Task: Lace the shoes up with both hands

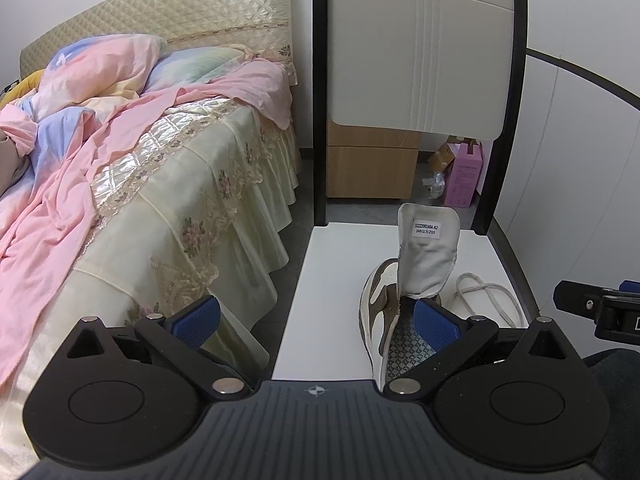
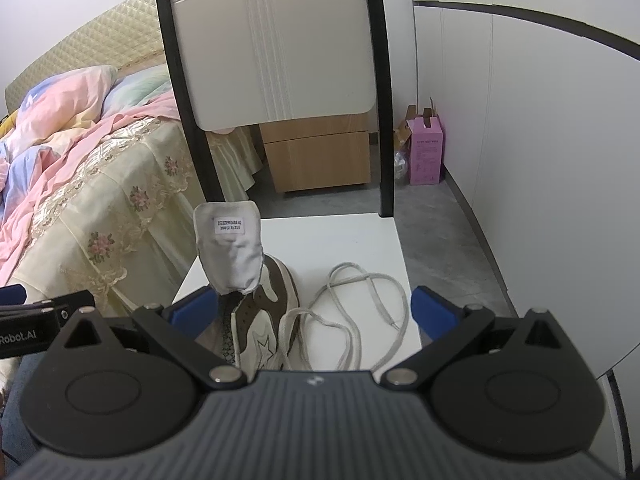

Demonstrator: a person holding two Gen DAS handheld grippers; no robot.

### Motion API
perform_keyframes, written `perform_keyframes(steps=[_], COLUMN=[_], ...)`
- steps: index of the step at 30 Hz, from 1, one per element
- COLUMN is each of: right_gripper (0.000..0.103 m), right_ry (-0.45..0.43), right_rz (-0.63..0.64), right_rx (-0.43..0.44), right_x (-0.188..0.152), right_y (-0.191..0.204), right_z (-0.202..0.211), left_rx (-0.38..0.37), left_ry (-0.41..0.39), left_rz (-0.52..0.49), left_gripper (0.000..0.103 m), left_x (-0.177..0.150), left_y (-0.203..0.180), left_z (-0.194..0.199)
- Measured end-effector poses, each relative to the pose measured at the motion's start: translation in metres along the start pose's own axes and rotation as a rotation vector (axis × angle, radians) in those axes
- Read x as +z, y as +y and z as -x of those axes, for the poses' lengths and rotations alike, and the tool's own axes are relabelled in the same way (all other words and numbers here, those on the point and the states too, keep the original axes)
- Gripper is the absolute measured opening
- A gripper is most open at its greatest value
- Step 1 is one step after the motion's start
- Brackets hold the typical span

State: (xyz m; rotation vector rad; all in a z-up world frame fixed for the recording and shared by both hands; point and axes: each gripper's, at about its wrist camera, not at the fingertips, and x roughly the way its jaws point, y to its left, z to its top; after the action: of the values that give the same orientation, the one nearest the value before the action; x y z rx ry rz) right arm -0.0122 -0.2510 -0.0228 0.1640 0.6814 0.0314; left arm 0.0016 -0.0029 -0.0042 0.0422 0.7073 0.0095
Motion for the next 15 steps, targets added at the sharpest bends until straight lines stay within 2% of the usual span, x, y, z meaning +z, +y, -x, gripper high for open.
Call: perform_keyframes(steps=[15], right_gripper=[0.103], right_ry=[0.0], right_rz=[-0.01], right_rx=[0.007], right_x=[0.0005], right_y=[-0.0068], right_z=[0.0002], left_rx=[-0.02], left_ry=[-0.025], left_rz=[0.013], left_gripper=[0.103], left_x=[-0.0017], left_y=[0.0013], left_z=[0.0051])
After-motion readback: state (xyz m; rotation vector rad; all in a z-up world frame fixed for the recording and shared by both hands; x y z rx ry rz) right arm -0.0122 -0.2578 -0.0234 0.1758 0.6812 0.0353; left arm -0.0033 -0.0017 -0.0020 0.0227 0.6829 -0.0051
